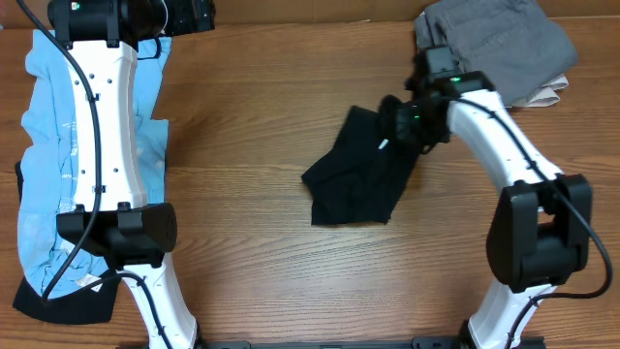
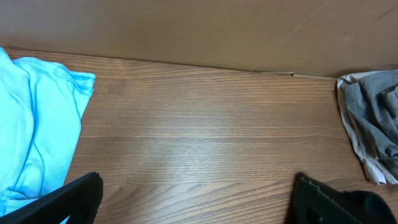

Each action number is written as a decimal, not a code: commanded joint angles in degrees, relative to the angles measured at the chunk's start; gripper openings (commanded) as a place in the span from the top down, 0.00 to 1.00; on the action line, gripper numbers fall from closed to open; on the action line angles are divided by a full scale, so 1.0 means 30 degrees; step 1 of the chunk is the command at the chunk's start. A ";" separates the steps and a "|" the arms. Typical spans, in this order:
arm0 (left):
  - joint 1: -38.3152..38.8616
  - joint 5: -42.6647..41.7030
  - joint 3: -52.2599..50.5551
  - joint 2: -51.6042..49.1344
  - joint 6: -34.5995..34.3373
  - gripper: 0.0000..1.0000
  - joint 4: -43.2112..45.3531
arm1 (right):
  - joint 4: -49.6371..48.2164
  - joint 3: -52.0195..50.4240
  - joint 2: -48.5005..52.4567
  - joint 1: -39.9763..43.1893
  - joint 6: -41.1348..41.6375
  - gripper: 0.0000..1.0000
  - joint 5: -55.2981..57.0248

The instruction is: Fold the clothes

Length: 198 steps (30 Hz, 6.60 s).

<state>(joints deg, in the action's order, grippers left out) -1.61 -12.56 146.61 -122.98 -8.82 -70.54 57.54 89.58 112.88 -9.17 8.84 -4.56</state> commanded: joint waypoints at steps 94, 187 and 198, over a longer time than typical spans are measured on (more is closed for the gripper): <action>0.0044 0.0393 0.0000 -0.0160 0.1537 0.00 -0.1552 | -0.0066 -0.5850 -0.3082 -0.4750 0.7847 0.72 0.0721; 0.0044 0.0882 0.0000 -0.0160 0.1231 0.00 -0.1486 | 0.0051 -0.6419 -0.2922 0.2178 0.4546 0.00 -0.4517; 0.0044 0.0882 0.0000 -0.0160 0.1231 0.00 -0.1479 | -0.8284 -1.1533 -0.2922 0.0335 0.8451 0.26 -0.4590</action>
<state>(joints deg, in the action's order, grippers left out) -1.61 -10.41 146.61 -122.98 -4.34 -75.05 36.32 58.67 103.11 -6.09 29.63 -18.15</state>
